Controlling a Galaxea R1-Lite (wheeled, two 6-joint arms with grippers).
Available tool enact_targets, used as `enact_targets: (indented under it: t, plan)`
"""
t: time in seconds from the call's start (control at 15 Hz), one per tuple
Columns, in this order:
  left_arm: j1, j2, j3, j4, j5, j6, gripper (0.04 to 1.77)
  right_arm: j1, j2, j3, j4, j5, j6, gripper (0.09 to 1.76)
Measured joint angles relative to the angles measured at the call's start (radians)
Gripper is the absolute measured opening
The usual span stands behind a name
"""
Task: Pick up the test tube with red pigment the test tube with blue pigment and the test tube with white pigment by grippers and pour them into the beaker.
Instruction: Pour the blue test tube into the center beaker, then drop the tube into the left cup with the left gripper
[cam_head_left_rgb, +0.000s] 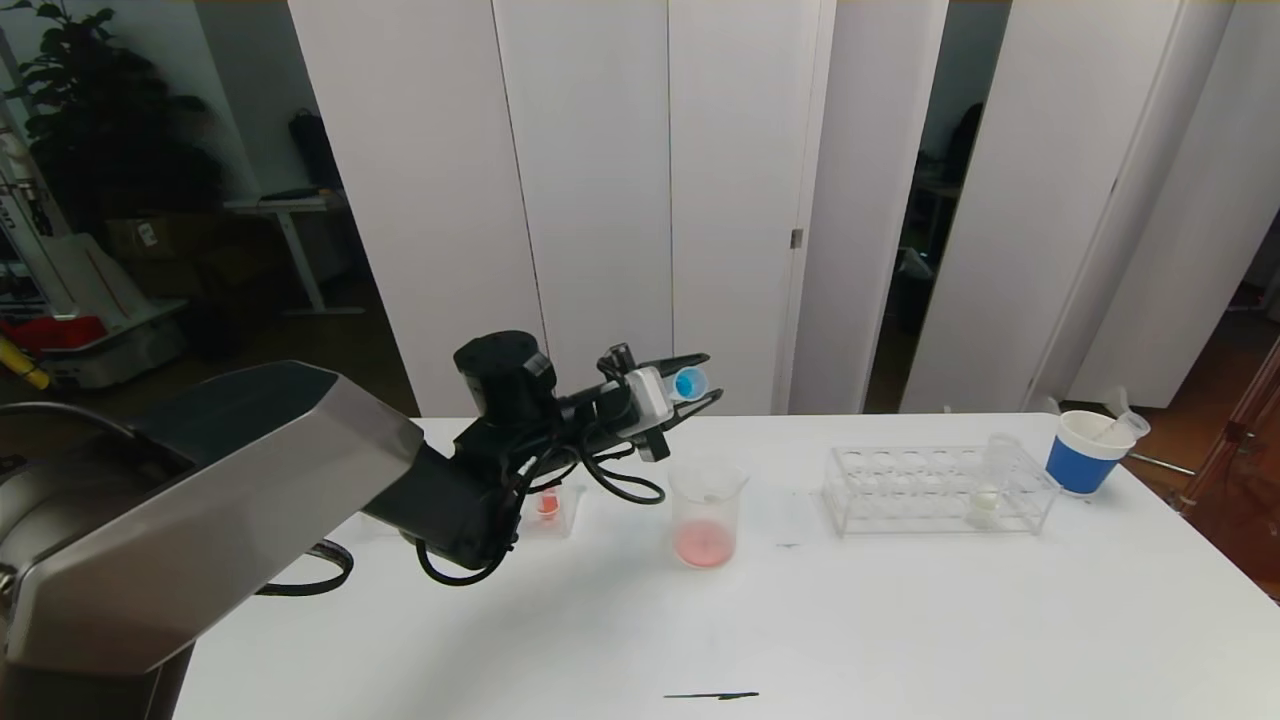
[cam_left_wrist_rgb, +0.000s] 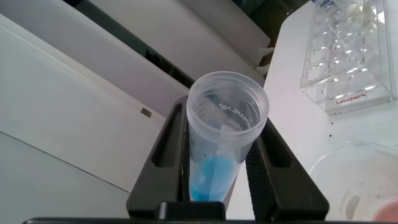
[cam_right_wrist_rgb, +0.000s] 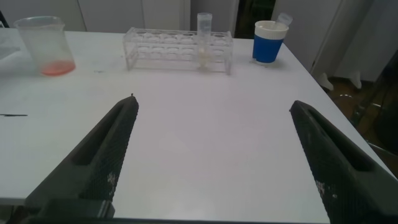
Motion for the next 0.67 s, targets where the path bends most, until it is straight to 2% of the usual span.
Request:
enact_targets:
  t: [0.13,0.4,0.53,0.67]
  plan:
    - [0.006,0.027,-0.024,-0.027,-0.027,0.029,0.59,0.0,0.0,0.0,0.0,0.0,0.0,1.75]
    - [0.009,0.086,-0.067,-0.087,-0.03,0.109,0.59,0.0,0.0,0.0,0.0,0.0,0.0,1.75]
    - [0.01,0.107,-0.08,-0.091,-0.026,0.192,0.59,0.0,0.0,0.0,0.0,0.0,0.0,1.75]
    - [0.024,0.118,-0.085,-0.109,-0.024,0.221,0.59,0.0,0.0,0.0,0.0,0.0,0.0,1.75]
